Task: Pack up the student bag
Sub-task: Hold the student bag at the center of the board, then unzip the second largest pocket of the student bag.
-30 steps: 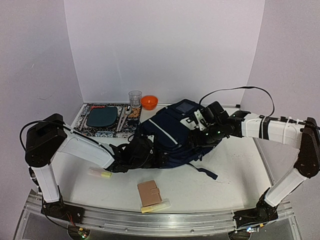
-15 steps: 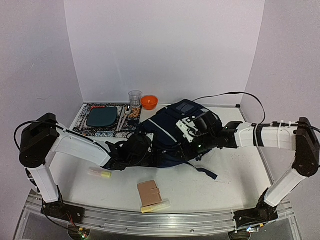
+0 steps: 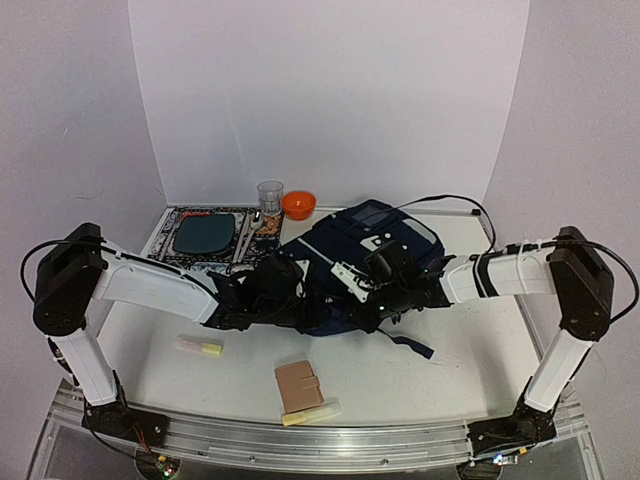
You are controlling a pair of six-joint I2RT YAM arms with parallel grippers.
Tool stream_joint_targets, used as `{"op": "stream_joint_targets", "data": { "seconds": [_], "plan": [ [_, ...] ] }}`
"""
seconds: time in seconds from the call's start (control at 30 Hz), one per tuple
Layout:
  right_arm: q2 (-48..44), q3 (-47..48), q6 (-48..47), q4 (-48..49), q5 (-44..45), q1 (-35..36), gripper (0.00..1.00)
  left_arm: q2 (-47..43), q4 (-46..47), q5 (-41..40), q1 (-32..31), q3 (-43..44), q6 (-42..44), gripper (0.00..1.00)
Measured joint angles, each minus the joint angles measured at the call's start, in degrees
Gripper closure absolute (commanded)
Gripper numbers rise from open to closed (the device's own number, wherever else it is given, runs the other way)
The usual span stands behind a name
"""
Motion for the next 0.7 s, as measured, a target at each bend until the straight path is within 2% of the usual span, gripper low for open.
{"op": "stream_joint_targets", "data": {
  "seconds": [0.17,0.33,0.7],
  "plan": [
    [-1.6,-1.7,-1.0,2.1,2.6,0.2,1.00,-1.2,-1.4,2.4,1.7,0.2,0.3,1.00],
    [-8.4,-6.8,-0.7,3.1,4.9,0.1,1.00,-3.1,-3.5,4.6,4.9,0.4,2.5,1.00],
    [-25.0,-13.2,4.5,-4.3,10.8,-2.5,1.00,-5.0,-11.8,6.8,18.7,4.5,11.6,1.00]
  ]
}}
